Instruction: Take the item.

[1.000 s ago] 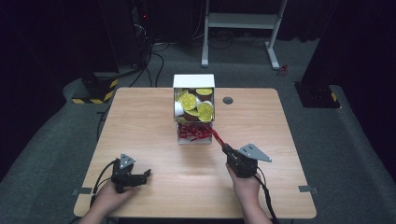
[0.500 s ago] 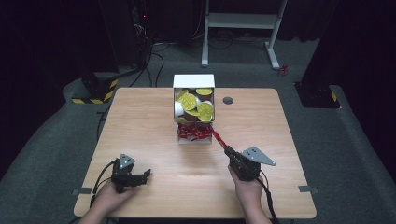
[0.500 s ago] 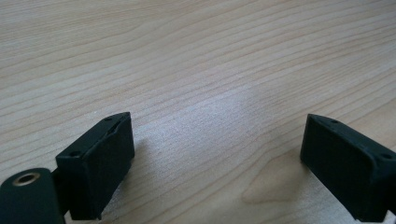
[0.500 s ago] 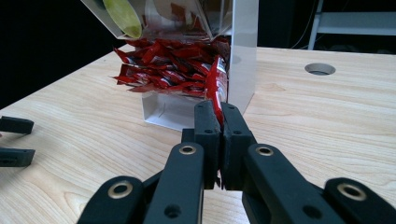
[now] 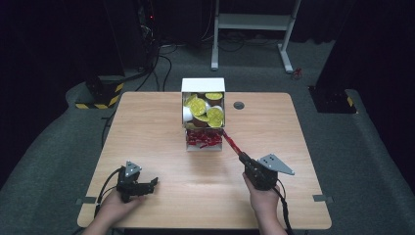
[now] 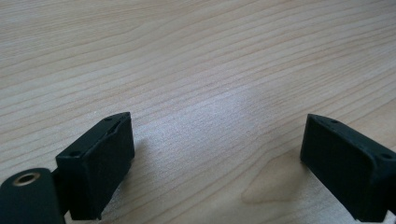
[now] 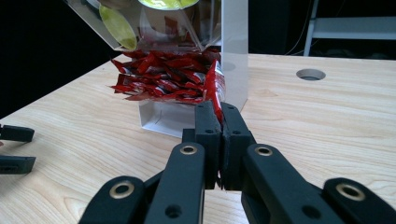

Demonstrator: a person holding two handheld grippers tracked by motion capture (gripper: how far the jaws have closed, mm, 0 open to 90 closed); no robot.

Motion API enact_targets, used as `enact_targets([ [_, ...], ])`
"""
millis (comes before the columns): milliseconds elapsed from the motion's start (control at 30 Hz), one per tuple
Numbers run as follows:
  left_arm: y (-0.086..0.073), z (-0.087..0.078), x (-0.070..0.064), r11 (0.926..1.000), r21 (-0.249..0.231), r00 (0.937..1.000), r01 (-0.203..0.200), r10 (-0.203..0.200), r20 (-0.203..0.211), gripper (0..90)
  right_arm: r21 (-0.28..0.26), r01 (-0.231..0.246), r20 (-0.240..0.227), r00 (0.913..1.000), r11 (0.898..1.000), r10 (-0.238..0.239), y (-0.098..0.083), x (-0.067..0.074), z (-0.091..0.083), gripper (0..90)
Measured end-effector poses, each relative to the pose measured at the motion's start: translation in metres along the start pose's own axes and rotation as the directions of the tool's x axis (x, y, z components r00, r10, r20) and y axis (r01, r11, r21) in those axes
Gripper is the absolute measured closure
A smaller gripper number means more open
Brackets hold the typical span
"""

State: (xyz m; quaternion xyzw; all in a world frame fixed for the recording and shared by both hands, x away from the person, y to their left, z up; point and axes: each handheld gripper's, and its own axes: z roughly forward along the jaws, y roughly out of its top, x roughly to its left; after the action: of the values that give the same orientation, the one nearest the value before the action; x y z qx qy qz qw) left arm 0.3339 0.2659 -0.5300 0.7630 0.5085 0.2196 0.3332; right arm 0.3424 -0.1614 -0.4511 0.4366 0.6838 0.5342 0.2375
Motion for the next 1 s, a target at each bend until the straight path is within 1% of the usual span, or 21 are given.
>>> enact_targets([
  [100, 0.000, 0.000, 0.000, 1.0000, 0.000, 1.0000, 0.000, 0.000, 0.001, 10.2, -0.006, -0.007, 0.006, 1.0000, 1.000, 0.007, 0.001, -0.003, -0.003, 88.5],
  [200, 0.000, 0.000, 0.000, 1.0000, 0.000, 1.0000, 0.000, 0.000, 0.000, 10.2, -0.011, -0.018, 0.021, 0.9996, 1.000, 0.018, 0.001, -0.008, -0.005, 88.5],
  [333, 0.000, 0.000, 0.000, 1.0000, 0.001, 1.0000, 0.000, 0.000, 0.001, 10.2, -0.007, -0.010, 0.044, 0.9990, 1.000, 0.010, 0.000, -0.013, -0.006, 88.5],
  [433, 0.000, 0.000, 0.000, 1.0000, 0.003, 1.0000, -0.001, 0.001, 0.001, 10.2, 0.002, 0.010, 0.066, 0.9977, 1.000, -0.010, -0.002, -0.015, -0.005, 88.5],
  [500, 0.000, 0.000, 0.000, 1.0000, 0.004, 1.0000, 0.000, 0.000, 0.001, 10.3, 0.004, 0.004, 0.076, 0.9971, 1.000, -0.004, -0.003, -0.017, -0.005, 88.5],
  [567, 0.000, 0.000, -0.001, 1.0000, 0.004, 1.0000, -0.002, 0.002, -0.002, 10.2, 0.004, 0.014, 0.089, 0.9959, 1.000, -0.014, -0.003, -0.018, -0.007, 88.5],
  [733, 0.000, 0.000, -0.001, 1.0000, 0.003, 1.0000, -0.003, 0.003, -0.002, 10.2, 0.001, 0.007, 0.103, 0.9947, 1.000, -0.007, -0.004, -0.021, -0.009, 88.5],
  [867, 0.002, 0.002, -0.002, 0.9999, 0.011, 1.0000, -0.004, 0.004, -0.002, 8.7, 0.015, 0.007, 0.116, 0.9932, 1.000, -0.009, -0.008, -0.024, -0.008, 88.5],
  [900, 0.002, 0.003, -0.002, 0.9999, 0.011, 1.0000, -0.006, 0.006, -0.003, 7.6, 0.014, 0.013, 0.125, 0.9921, 1.000, -0.015, -0.009, -0.026, -0.009, 88.6],
  [967, 0.002, 0.003, -0.002, 0.9999, 0.012, 1.0000, -0.007, 0.007, -0.002, 7.5, 0.008, 0.002, 0.127, 0.9919, 1.000, -0.003, -0.009, -0.029, -0.009, 88.6],
  [1000, 0.002, 0.003, -0.002, 0.9999, 0.011, 1.0000, -0.006, 0.006, -0.003, 7.5, 0.005, 0.005, 0.130, 0.9915, 1.000, -0.006, -0.009, -0.030, -0.009, 88.6],
])
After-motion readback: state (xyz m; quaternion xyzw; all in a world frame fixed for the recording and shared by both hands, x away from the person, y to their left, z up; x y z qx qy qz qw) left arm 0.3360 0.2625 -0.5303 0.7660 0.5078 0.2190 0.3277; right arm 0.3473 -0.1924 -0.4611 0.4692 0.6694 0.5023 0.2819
